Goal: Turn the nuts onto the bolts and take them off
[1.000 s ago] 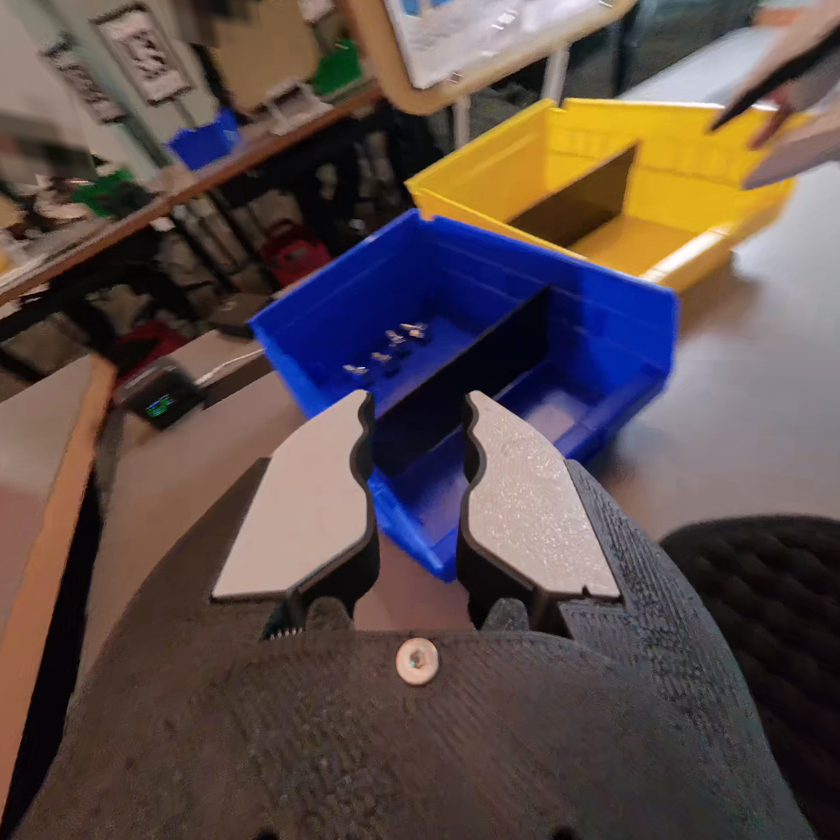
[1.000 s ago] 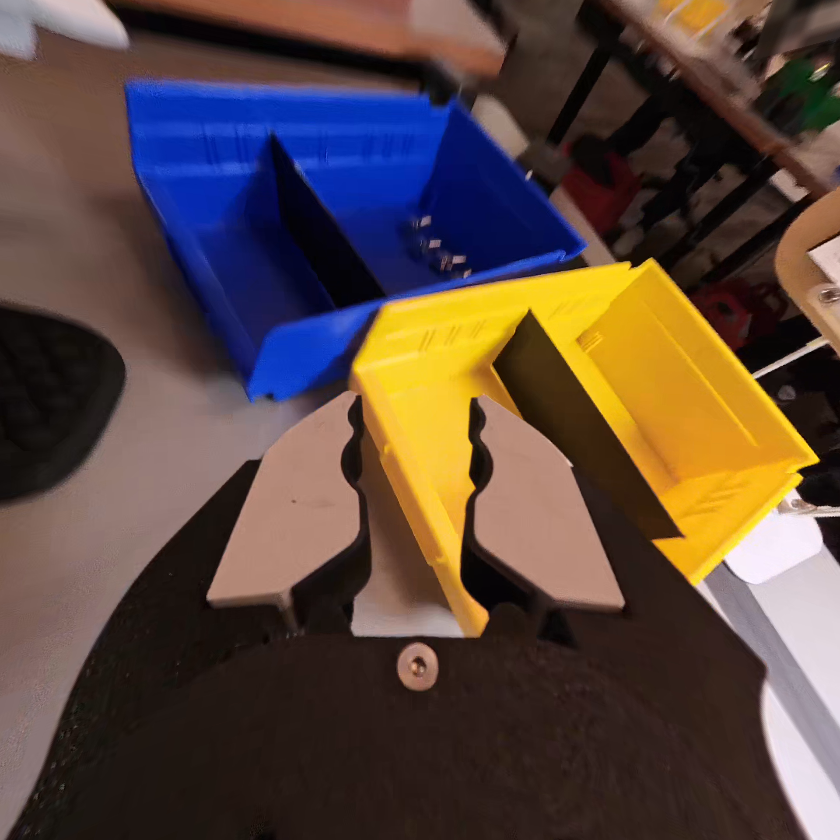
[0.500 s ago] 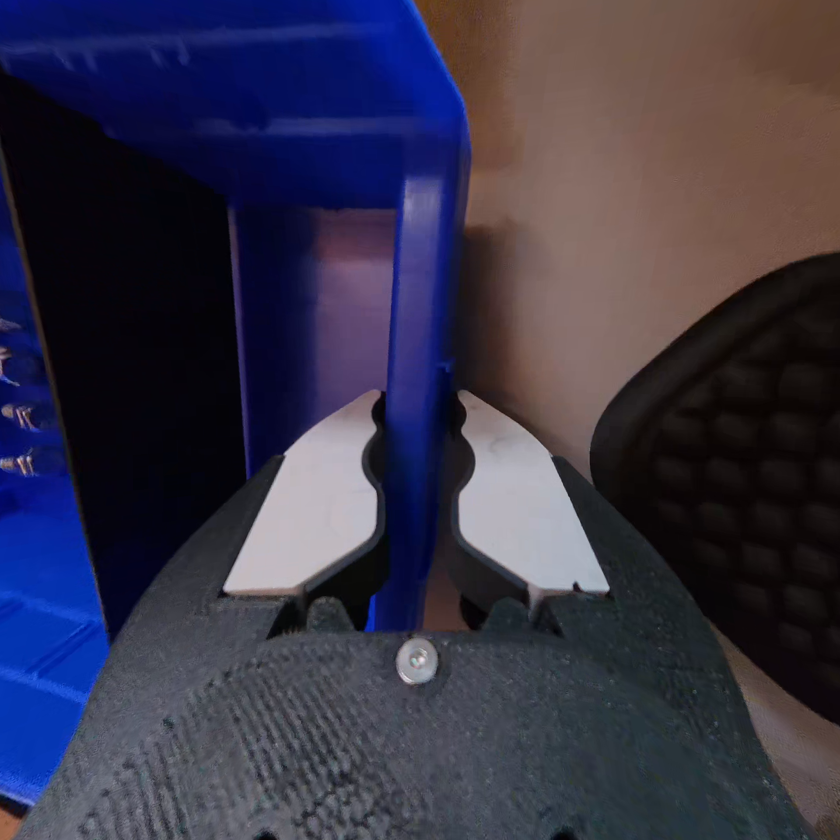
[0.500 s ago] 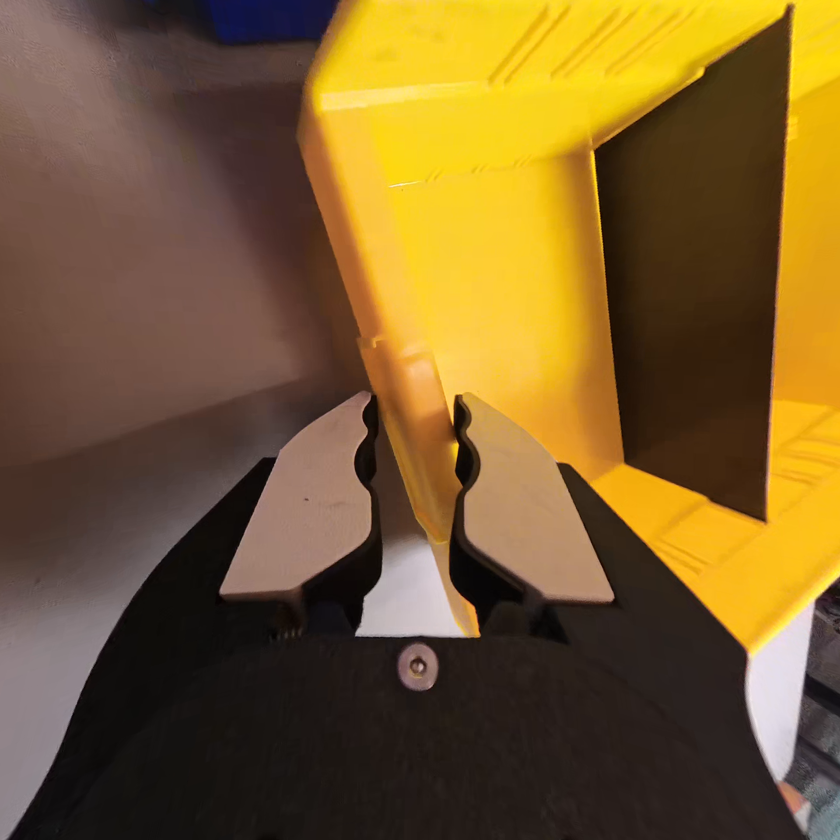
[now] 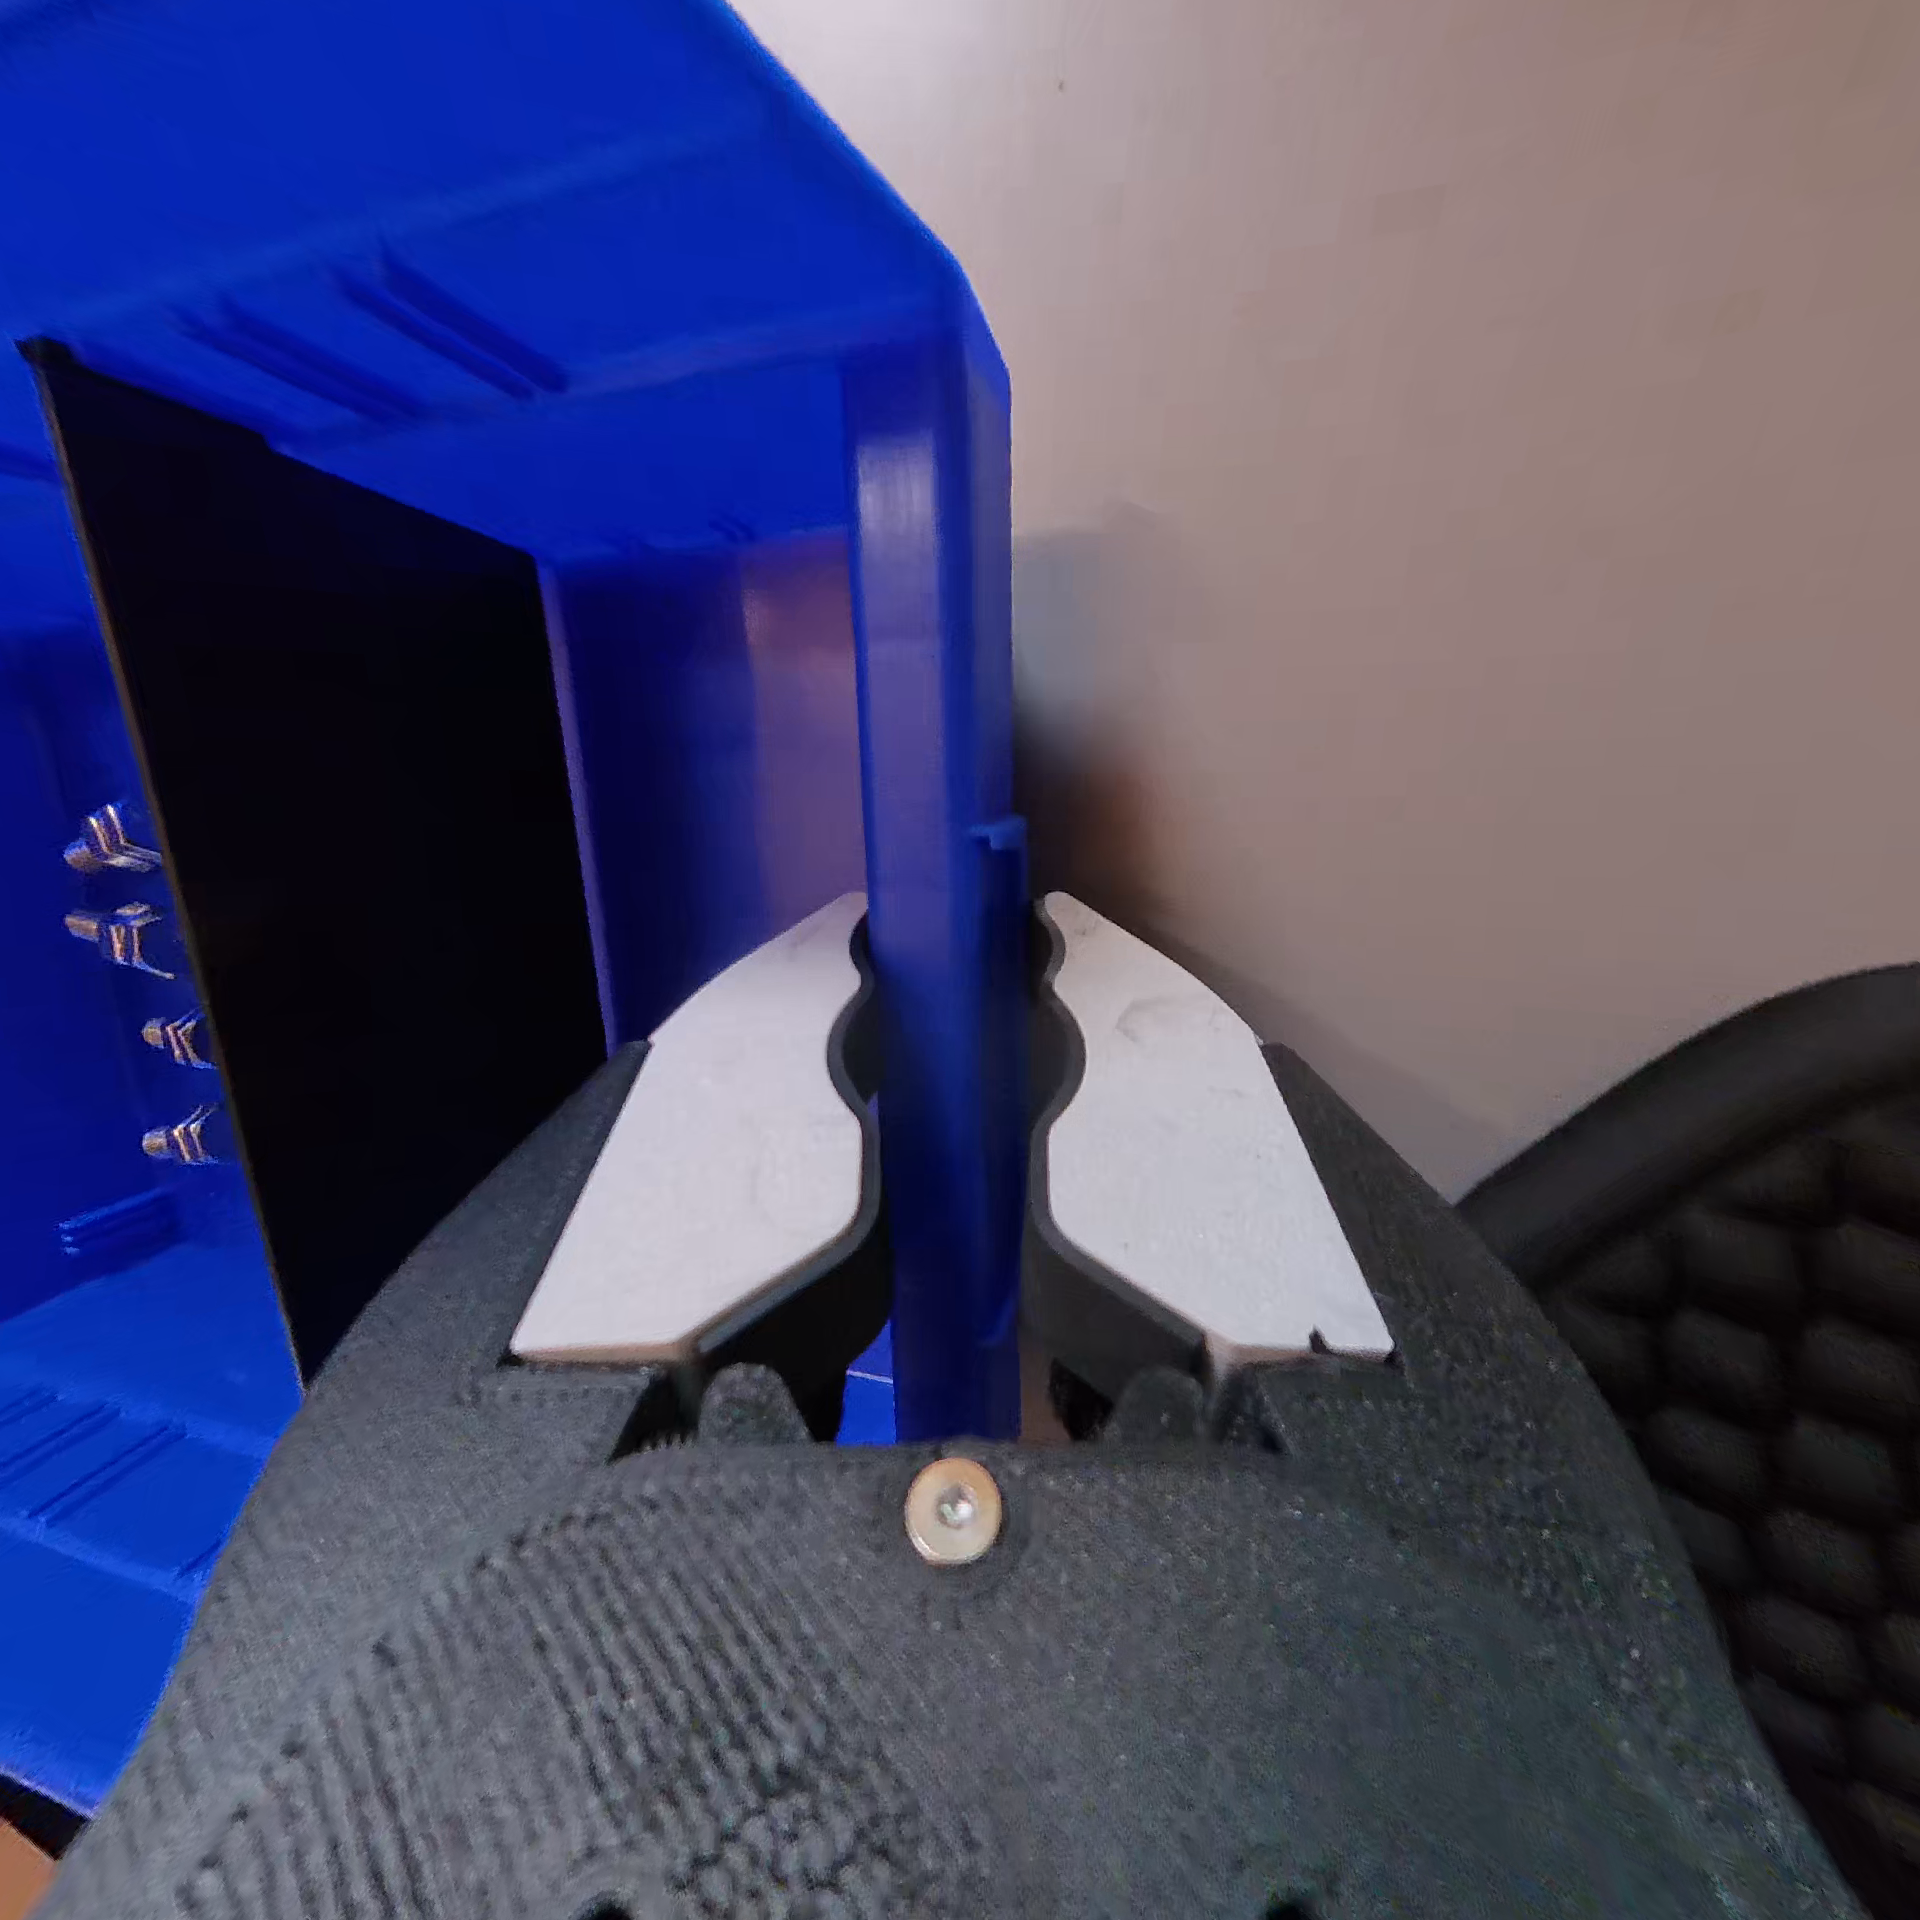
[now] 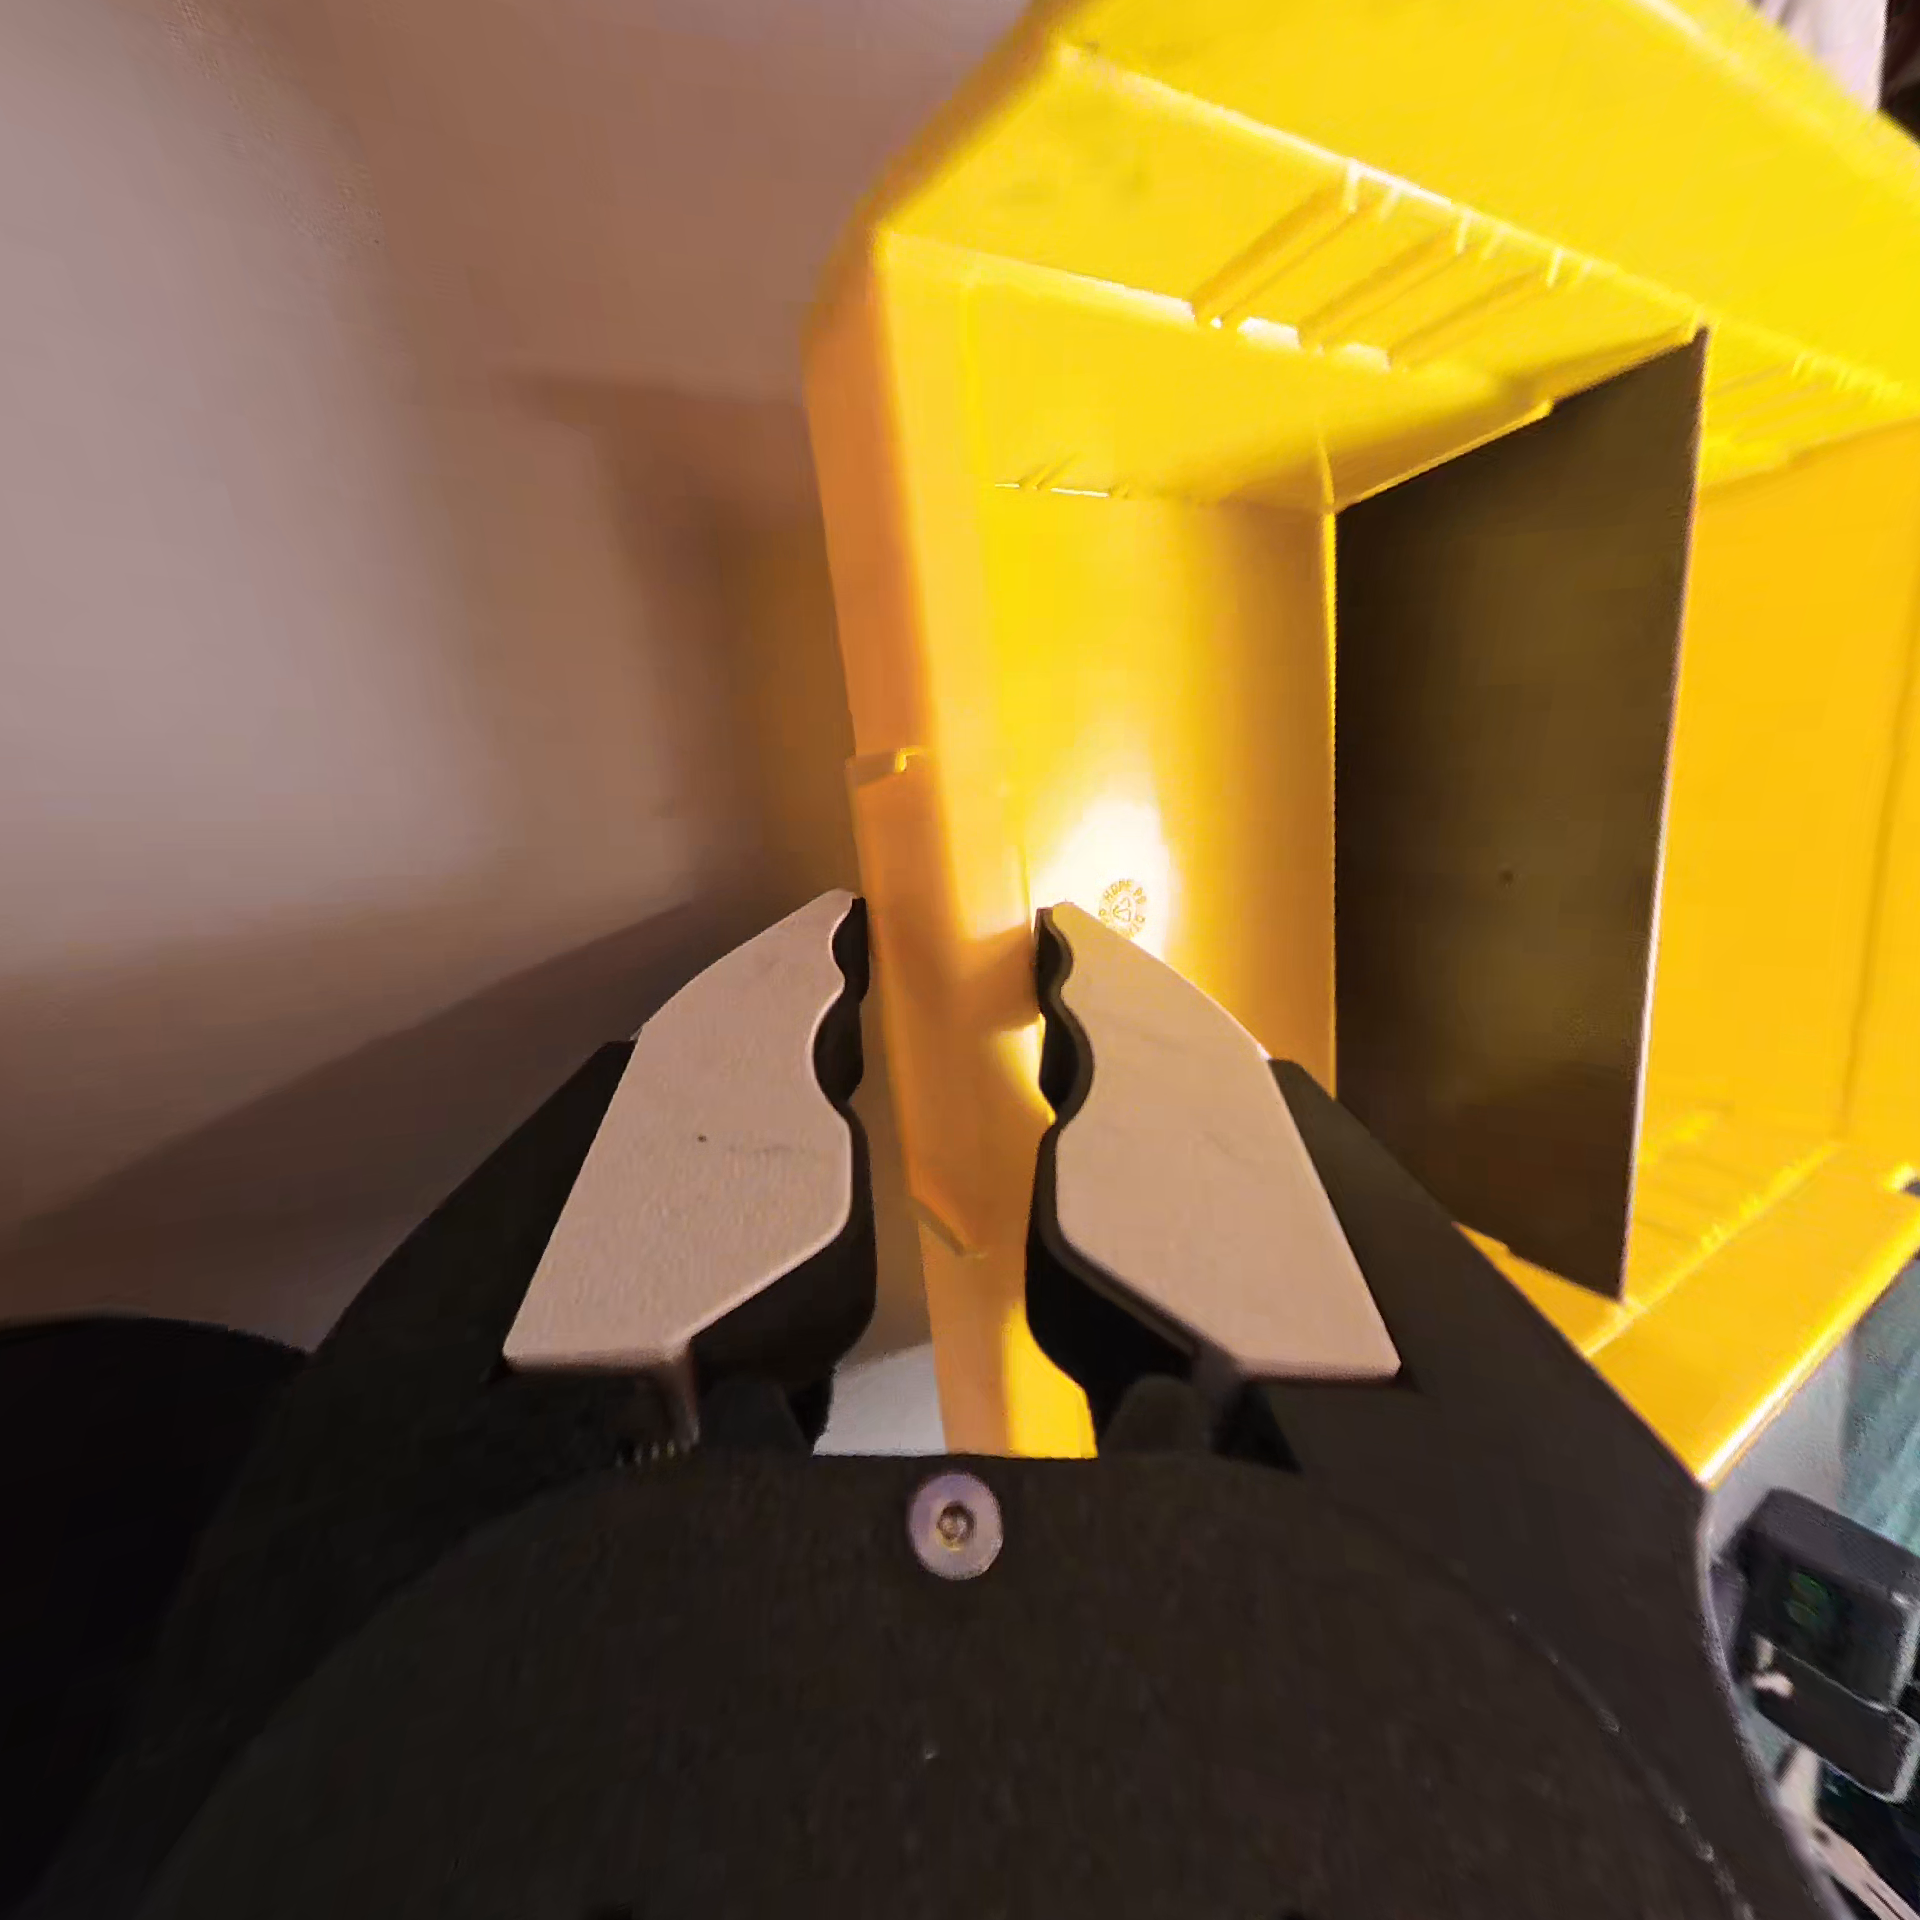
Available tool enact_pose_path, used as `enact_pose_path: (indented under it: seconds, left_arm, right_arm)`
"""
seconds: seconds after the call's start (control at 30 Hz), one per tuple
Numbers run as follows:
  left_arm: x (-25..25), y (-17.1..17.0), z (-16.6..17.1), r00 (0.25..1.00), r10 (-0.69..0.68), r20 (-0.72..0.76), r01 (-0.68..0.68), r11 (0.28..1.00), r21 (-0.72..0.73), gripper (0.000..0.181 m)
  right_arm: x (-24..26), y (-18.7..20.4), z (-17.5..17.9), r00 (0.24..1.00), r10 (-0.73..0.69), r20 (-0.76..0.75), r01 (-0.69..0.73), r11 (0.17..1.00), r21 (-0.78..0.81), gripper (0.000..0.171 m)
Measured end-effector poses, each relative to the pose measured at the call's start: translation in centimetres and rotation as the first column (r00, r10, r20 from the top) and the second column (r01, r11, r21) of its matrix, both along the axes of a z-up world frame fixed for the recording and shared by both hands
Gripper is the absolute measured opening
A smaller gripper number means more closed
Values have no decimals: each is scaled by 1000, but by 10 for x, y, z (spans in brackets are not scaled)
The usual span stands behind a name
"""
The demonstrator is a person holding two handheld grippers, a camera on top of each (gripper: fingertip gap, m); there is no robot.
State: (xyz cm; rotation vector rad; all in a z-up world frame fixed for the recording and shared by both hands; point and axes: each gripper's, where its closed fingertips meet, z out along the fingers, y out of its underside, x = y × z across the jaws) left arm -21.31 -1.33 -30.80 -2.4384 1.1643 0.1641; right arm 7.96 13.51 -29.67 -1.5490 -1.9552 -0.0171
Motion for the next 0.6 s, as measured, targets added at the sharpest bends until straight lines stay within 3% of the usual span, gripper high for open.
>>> enact_pose_path:
  seconds: [0.3, 0.47, 0.6]
  left_arm:
    - [-5, 41, 2, 1000, -25, -19, 26, 996, 82, 28]
    - [-20, 56, 4, 1000, 29, -11, -28, 990, 135, 31]
    - [-11, 57, 39, 992, 27, 123, -51, 980, 194, 35]
  right_arm:
    - [17, 85, 4, 995, -85, -54, 87, 996, 30, 31]
    - [-5, 79, 47, 944, -129, -302, 119, 992, -52, 36]
    - [-20, 56, 88, 803, -181, -568, 102, 981, -168, 36]
